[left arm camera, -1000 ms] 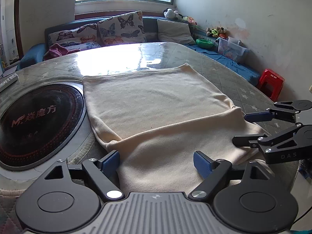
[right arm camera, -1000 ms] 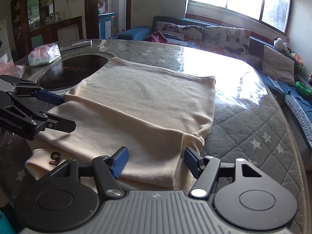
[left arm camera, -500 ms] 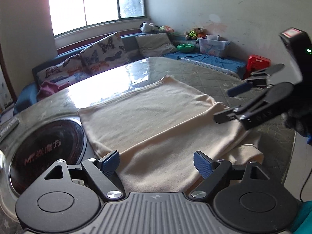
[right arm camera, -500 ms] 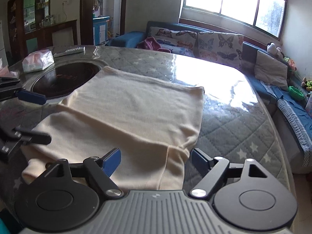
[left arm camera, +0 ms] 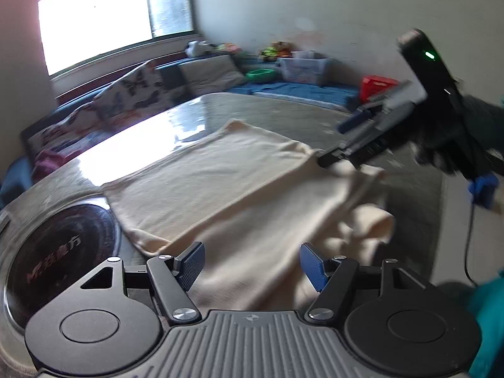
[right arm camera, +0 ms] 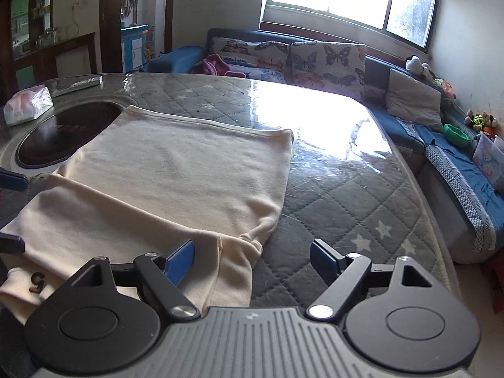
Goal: Fold clothes
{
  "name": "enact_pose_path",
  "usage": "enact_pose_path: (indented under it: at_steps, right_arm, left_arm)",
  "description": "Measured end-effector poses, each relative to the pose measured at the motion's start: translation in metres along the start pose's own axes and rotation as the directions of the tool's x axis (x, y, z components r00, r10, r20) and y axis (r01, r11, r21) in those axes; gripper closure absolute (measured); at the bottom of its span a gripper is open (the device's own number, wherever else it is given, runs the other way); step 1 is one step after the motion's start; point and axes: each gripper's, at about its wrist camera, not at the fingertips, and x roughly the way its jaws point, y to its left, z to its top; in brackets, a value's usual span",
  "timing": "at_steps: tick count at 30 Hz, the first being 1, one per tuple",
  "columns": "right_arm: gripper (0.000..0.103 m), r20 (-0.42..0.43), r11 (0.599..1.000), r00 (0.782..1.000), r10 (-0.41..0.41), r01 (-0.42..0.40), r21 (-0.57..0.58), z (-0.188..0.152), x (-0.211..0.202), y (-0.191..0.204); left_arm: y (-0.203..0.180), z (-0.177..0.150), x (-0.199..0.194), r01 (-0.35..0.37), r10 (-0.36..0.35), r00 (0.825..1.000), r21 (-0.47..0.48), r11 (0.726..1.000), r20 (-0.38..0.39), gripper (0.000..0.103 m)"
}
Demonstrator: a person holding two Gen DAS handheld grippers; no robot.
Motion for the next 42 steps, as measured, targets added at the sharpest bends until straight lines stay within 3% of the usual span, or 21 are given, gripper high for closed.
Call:
enact_pose_path:
  at_steps: [5, 13, 18, 23, 26, 28, 37, 42]
  right_arm:
    - [0.021, 0.007, 0.999, 0.999, 0.031, -0.031, -0.019, 0.0, -0.016, 0.003]
    - [0.021, -0.014, 0.997, 0.999, 0.037, -0.037, -0.068, -0.002, -0.02, 0.012]
    - [0.021, -0.06, 0.995, 0.998, -0.002, -0.004, -0.101, -0.011, -0.012, 0.014]
    - [0.021, -0.043, 0.996, 0.999, -0.007, 0.003, -0.093, -0.011, -0.02, 0.011]
    - [0.021, -0.048, 0.995, 0.999, -0.011, 0.006, -0.097, -0.009, -0.021, 0.011]
    - [0.021, -0.057, 0.995, 0.998, -0.016, 0.01, -0.102, -0.01, -0.02, 0.01]
    - [0.022, -0.074, 0.994, 0.995, -0.062, 0.055, -0.092, -0.013, -0.029, -0.001]
    - [0.022, -0.042, 0.98, 0.999, -0.005, -0.004, -0.199, -0.012, -0.045, 0.013]
  left_arm:
    - [-0.02, -0.01, -0.011, 0.071, -0.074, 0.997, 0.141, 0.987, 0.017, 0.034]
    - [-0.032, -0.016, 0.001, 0.167, -0.169, 0.986, 0.199, 0.966, -0.008, 0.038]
    - [-0.035, -0.021, 0.006, 0.186, -0.186, 0.982, 0.189, 0.964, -0.018, 0.05]
    - [-0.035, -0.024, 0.009, 0.191, -0.191, 0.981, 0.193, 0.962, -0.02, 0.058]
    - [-0.034, -0.024, 0.01, 0.19, -0.191, 0.981, 0.194, 0.962, -0.013, 0.071]
    - [-0.033, -0.024, 0.01, 0.19, -0.193, 0.981, 0.19, 0.963, -0.005, 0.087]
    - [-0.011, -0.011, 0.007, 0.16, -0.167, 0.984, 0.099, 0.982, 0.064, 0.091]
    - [0.004, -0.001, 0.009, 0.154, -0.156, 0.984, 0.027, 0.988, 0.086, 0.091]
